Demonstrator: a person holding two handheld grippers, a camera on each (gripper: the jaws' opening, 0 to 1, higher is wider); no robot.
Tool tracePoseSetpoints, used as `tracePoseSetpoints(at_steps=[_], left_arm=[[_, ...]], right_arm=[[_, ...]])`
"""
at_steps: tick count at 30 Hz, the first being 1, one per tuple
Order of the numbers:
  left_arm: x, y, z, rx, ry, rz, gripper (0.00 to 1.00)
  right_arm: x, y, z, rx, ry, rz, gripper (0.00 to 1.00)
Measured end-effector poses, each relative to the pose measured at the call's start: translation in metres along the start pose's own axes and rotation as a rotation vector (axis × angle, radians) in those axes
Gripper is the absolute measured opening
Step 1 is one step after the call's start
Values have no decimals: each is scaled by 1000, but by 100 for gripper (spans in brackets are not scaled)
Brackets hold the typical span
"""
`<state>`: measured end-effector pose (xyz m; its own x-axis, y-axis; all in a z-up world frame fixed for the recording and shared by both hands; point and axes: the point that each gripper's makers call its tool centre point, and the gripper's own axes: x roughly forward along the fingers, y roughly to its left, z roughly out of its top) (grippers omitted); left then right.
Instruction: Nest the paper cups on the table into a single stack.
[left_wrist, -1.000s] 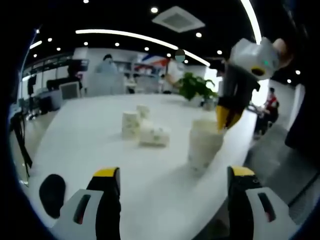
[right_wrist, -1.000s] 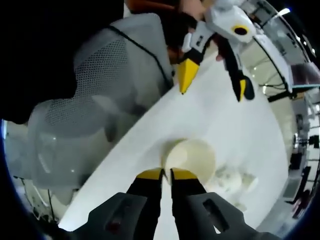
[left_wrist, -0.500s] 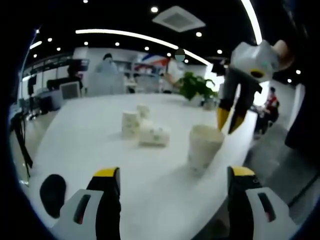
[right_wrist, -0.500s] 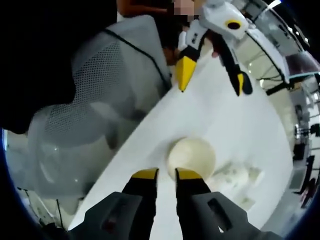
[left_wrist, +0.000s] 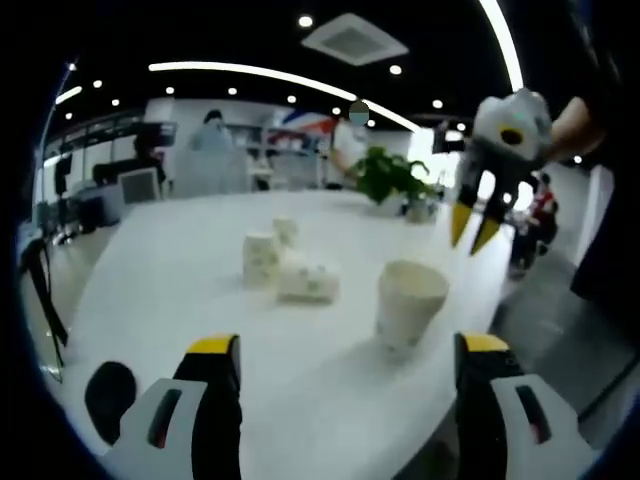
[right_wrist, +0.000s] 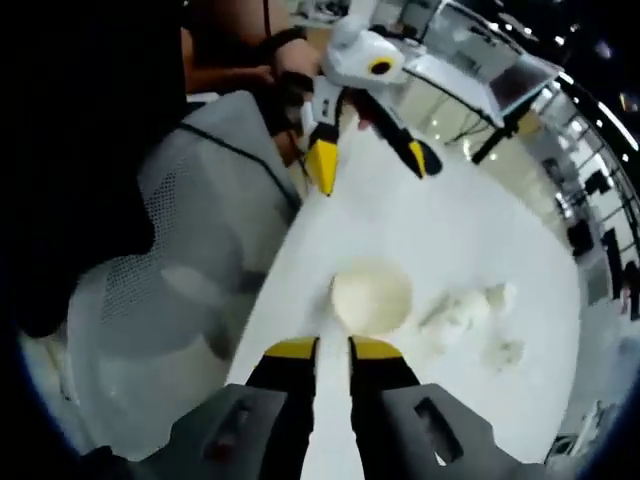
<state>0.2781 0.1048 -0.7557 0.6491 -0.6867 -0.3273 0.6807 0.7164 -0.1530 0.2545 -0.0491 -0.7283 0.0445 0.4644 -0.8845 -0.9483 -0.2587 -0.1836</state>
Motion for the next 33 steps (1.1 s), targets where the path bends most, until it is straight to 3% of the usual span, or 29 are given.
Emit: tracePoseSetpoints(at_steps=[5,13,20,26,33], left_arm=[[2,-2,3,6,3,-8,86],[5,-7,5,14,-1,-18,86],[4,-10,4,17,6,-27,86],[2,-10,6,23,7,-30,86],[1,-9,12,8,-12,-26,86]], right_arm=[[-7,-3,-4,79,-37,-45,8],[-18,-8,-14,308,-138,-124,7],[-32,-25,-21,527,-268,-246,6],[-40,-35,-30,649,-355,-349,6],[-43,-40,-53,837,-438,-433,6]])
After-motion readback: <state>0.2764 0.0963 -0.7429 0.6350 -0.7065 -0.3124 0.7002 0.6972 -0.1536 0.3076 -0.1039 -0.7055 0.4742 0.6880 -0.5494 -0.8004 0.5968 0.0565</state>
